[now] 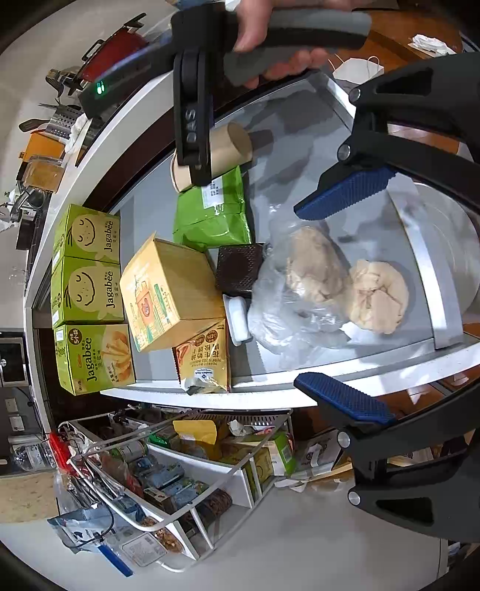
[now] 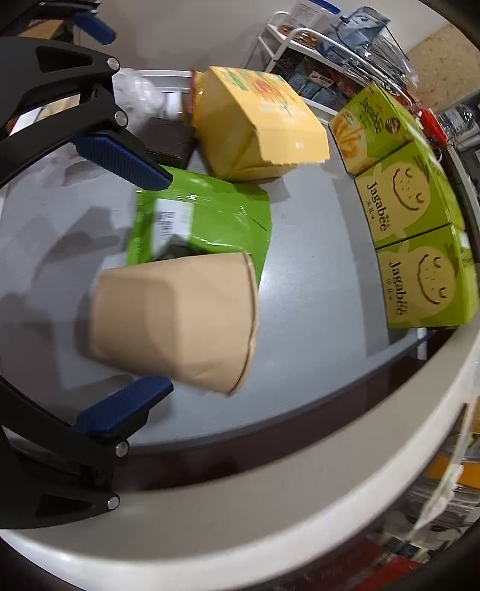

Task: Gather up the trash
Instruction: 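Grasp the upright kraft paper cup with the right tool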

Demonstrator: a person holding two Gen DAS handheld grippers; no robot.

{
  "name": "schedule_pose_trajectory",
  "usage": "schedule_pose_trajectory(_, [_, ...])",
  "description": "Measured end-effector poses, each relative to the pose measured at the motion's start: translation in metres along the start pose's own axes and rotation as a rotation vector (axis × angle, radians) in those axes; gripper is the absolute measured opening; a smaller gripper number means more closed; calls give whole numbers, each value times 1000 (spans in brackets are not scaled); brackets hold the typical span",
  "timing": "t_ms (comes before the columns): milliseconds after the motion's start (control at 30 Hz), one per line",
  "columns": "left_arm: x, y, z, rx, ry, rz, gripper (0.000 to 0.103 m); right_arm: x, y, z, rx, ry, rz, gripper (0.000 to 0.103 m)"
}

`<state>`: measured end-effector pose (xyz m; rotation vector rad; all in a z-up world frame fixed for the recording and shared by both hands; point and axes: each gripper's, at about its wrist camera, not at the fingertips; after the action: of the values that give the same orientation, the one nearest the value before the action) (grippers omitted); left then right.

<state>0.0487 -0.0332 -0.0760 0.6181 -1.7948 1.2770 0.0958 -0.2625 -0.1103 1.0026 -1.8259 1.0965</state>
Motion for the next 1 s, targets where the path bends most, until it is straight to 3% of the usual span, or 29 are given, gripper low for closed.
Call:
schedule_pose_trajectory(133, [-6, -5, 0, 2, 4, -6, 86, -17, -11, 8, -8, -42, -23, 95])
schedule_pose_trajectory(167, [-8, -5, -1, 4, 7, -9, 86, -20, -12, 9, -13, -62, -35, 83])
schedule_pose_trajectory(267, [-13, -6, -2, 8, 8, -20, 86, -22, -9, 11, -8, -136, -68, 63])
schedule_pose_trajectory(367, [-18, -6, -3, 14, 21, -34, 86, -16, 4, 3, 46, -166, -95, 56])
schedule_pose_trajectory(533, [-22, -3, -2, 9, 50, -50, 86, -8, 26, 5, 52, -149, -95, 58])
schedule_pose_trajectory(600, [-27, -1, 2, -7, 57, -70, 86, -3, 32, 5, 62, -122, -92, 75])
schedule_pose_trajectory(633, [-29, -1, 3, -14, 59, -74, 86, -1, 35, 4, 75, -109, -79, 89])
schedule_pose_trajectory(667, [-30, -1, 5, -23, 61, -76, 86, 1, 37, 3, 83, -97, -64, 95])
schedule_pose_trajectory(1000, [-42, 5, 22, -106, 63, -83, 86, 14, 64, 22, 24, -140, -8, 91])
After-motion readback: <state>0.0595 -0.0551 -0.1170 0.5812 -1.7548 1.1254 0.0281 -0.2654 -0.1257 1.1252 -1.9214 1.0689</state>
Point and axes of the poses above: each gripper's, at about its wrist camera, not at the fingertips, and x roughly against the way its jaws point, z to its right, y to its underside, and after that the axes turned 13 degrees about -y, right-handed
